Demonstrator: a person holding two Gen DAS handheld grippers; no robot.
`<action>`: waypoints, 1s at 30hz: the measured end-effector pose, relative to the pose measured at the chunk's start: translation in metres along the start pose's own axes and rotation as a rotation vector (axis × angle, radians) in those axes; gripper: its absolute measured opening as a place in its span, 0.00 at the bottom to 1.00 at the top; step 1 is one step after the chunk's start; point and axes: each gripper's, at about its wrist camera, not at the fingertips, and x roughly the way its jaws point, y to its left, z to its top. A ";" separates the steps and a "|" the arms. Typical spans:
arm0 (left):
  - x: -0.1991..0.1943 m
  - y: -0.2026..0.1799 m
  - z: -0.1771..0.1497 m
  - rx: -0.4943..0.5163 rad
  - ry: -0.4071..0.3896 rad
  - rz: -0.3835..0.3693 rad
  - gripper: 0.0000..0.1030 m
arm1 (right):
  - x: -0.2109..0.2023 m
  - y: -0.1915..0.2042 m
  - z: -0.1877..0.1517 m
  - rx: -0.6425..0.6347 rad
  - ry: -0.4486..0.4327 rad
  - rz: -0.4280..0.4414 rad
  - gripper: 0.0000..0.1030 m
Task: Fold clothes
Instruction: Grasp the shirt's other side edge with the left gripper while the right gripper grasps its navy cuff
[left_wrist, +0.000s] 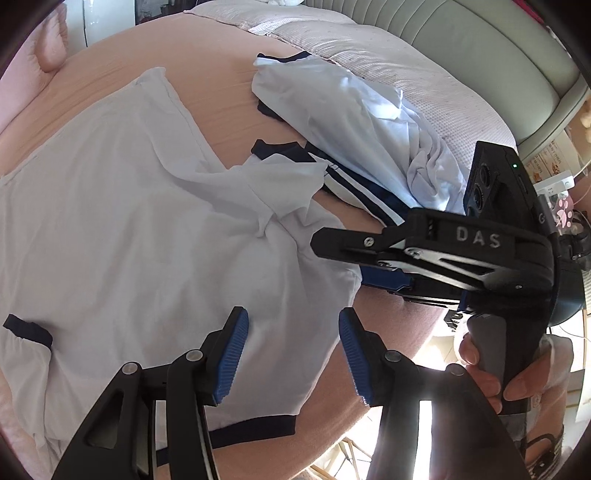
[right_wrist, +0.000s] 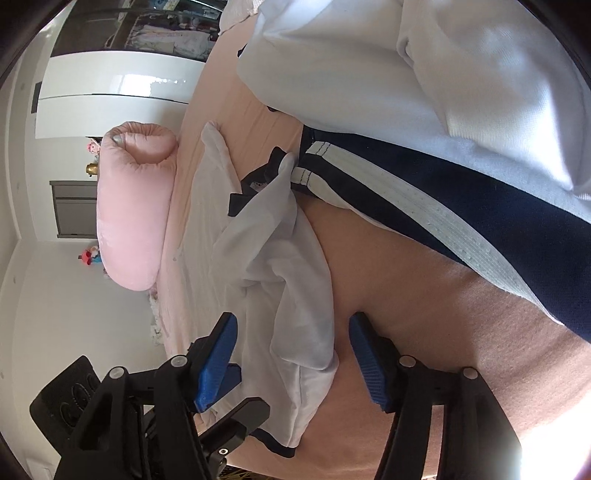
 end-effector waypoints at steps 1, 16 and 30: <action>-0.001 -0.003 0.000 0.012 -0.005 -0.001 0.47 | 0.000 0.000 -0.001 -0.014 0.000 -0.017 0.42; 0.022 -0.031 0.001 0.174 -0.027 0.051 0.54 | -0.005 0.011 -0.001 -0.003 0.043 0.086 0.21; 0.052 -0.058 -0.018 0.337 -0.061 0.210 0.55 | 0.013 -0.031 -0.002 0.078 0.042 0.096 0.00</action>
